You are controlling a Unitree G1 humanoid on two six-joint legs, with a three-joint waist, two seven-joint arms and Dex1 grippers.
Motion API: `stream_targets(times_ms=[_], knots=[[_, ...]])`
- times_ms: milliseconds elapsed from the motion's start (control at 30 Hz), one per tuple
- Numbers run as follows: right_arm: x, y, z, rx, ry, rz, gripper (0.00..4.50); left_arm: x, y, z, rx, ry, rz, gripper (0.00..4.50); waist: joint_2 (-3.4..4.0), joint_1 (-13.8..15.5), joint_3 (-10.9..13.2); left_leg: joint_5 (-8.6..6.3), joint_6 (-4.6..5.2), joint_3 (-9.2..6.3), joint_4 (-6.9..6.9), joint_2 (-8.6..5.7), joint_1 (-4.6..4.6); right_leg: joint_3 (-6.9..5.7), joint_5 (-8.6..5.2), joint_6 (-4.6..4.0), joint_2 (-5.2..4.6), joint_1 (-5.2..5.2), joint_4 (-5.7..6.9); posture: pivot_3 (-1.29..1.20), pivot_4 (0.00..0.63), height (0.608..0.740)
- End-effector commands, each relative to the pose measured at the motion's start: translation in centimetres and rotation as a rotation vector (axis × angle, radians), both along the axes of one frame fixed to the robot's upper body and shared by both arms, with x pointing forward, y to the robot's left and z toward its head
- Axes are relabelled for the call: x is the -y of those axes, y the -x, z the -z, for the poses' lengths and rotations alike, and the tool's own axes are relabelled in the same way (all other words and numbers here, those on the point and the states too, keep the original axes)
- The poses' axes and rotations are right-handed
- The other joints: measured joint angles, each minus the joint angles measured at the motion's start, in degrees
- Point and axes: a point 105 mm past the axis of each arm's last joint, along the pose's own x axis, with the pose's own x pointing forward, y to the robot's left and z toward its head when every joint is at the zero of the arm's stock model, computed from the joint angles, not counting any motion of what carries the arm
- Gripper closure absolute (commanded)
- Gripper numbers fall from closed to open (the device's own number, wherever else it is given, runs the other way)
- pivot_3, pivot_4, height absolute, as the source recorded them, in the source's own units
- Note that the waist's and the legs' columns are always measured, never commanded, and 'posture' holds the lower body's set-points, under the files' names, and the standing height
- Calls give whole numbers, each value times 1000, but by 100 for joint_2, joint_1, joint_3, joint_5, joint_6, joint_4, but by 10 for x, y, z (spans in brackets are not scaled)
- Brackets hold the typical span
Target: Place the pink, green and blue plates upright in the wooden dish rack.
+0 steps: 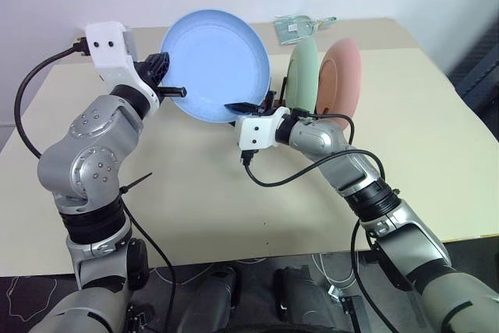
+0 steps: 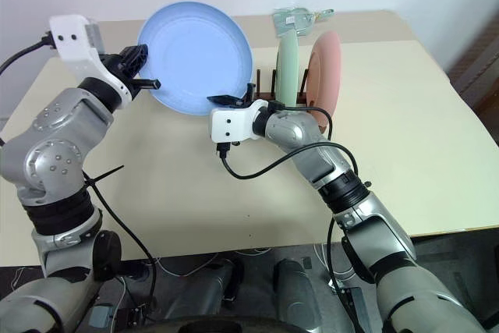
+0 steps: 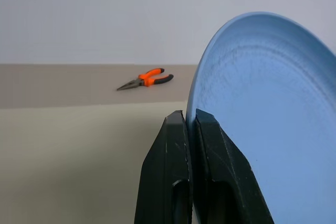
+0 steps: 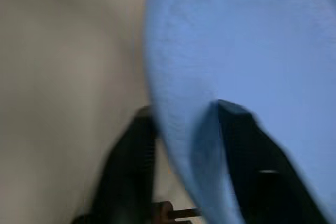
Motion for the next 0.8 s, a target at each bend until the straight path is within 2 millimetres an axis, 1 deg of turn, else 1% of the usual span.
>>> stream_targets(times_ms=[33, 67, 100, 133, 167, 233, 267, 333, 367, 400, 433, 467, 500, 567, 633, 667, 733, 800], knots=[[-4, 4, -15, 52, -46, -15, 4500, 5, 10, -11, 75, 21, 40, 3075, 0, -1, 0, 0, 0, -1, 0, 0, 0, 0, 0, 0, 0, 0, 0, 0, 150, 727], [-5, 4, -15, 58, -47, -15, 4500, 4, 11, -14, 100, 42, 41, 2563, 0, 0, 0, 0, 0, 0, 0, 0, 0, 0, 0, 0, 0, 0, 0, 0, 150, 727], [-5, 5, -15, 63, -47, -17, 4500, 0, 14, -23, 149, 76, 29, 2088, -1, 1, 0, 0, 0, 0, 0, 0, 0, 0, 0, 0, 0, 0, 1, 0, 150, 727], [-6, 5, -15, 66, -48, -18, 4500, -6, 16, -32, 198, 112, 3, 1618, -1, 3, 1, 0, 0, -1, 2, 0, 0, 0, 0, 0, 0, 1, 1, 0, 150, 727], [-6, 6, -15, 69, -49, -22, 4500, -18, 16, -42, 245, 170, -49, 1118, -2, 5, 1, 0, -1, -1, 2, 0, 0, 0, 1, -1, 0, 0, 1, 0, 150, 727], [-8, 8, -15, 75, -51, -31, 4500, -45, 18, -55, 318, 257, -164, 1118, -3, 5, 2, -2, -7, -1, 3, 0, 0, -1, 1, -2, 1, 0, 1, 0, 150, 727], [-8, 8, -16, 79, -54, -35, 4500, -61, 20, -60, 351, 268, -237, 1118, -2, -7, 2, -2, -8, -1, 2, 1, 0, -1, 1, -2, 1, 0, 1, 0, 150, 727], [-8, 10, -17, 83, -66, -40, 4500, -81, 24, -64, 386, 251, -336, 1118, -2, -17, 2, -1, -10, 0, -2, 1, 2, 1, 2, -3, 1, -1, 0, 0, 150, 727], [-8, 11, -27, 75, -142, -40, 4500, -99, 26, -58, 386, 139, -422, 1118, -2, -12, 2, -1, -10, 0, -5, 1, 3, 1, 2, -3, 1, -1, 0, 0, 150, 727], [-7, 12, -41, 54, -246, -40, 4500, -110, 26, -44, 350, 7, -478, 1118, -1, -39, 1, 0, -10, 0, -6, 1, 3, 1, 1, -3, 2, -2, 0, 0, 150, 727], [-3, 15, -57, 1, -390, -46, 4500, -113, 24, -24, 292, -119, -483, 1118, 2, -62, 0, 3, -6, 5, -15, 2, 9, 10, 2, -4, 3, -5, 1, 0, 150, 727], [1, 17, -68, -59, -510, -59, 4500, -110, 21, -5, 240, -210, -460, 1118, 4, -46, -1, 10, -4, 22, -44, 1, 27, 34, 2, -6, 3, -6, 1, 0, 150, 727], [4, 20, -74, -100, -577, -70, 4500, -106, 20, 8, 212, -251, -437, 1118, 4, -20, -1, 11, -4, 32, -61, 1, 43, 48, 2, -6, 2, -3, 1, 0, 150, 727], [14, 23, -84, -277, -782, -94, 4500, -82, 18, 43, 149, -334, -326, 1118, -1, 79, -2, 11, -5, 20, -65, 1, 48, 42, 1, -8, 6, 3, -8, 0, 150, 727], [21, 27, -86, -423, -908, -116, 4500, -58, 21, 71, 109, -380, -228, 1118, -6, 155, -5, -3, -3, 9, -61, 1, 49, 39, 4, -11, 11, 0, -21, 0, 150, 727], [23, 29, -86, -463, -933, -122, 4500, -50, 22, 78, 102, -394, -199, 1118, -11, 169, -7, -20, 24, 3, -59, 0, 50, 40, 4, -11, 10, 3, -22, 0, 150, 727], [25, 32, -85, -580, -1020, -130, 4500, -34, 25, 98, 73, -365, -139, 1118, -10, 152, -7, -22, 27, 1, -60, -1, 51, 40, 5, -12, 8, 4, -25, 0, 150, 727], [27, 32, -82, -664, -1081, -115, 4500, -21, 27, 110, 61, -320, -91, 1118, -6, 135, -6, -22, 27, 2, -63, 0, 51, 41, 5, -14, 7, 0, -21, 0, 150, 727]])
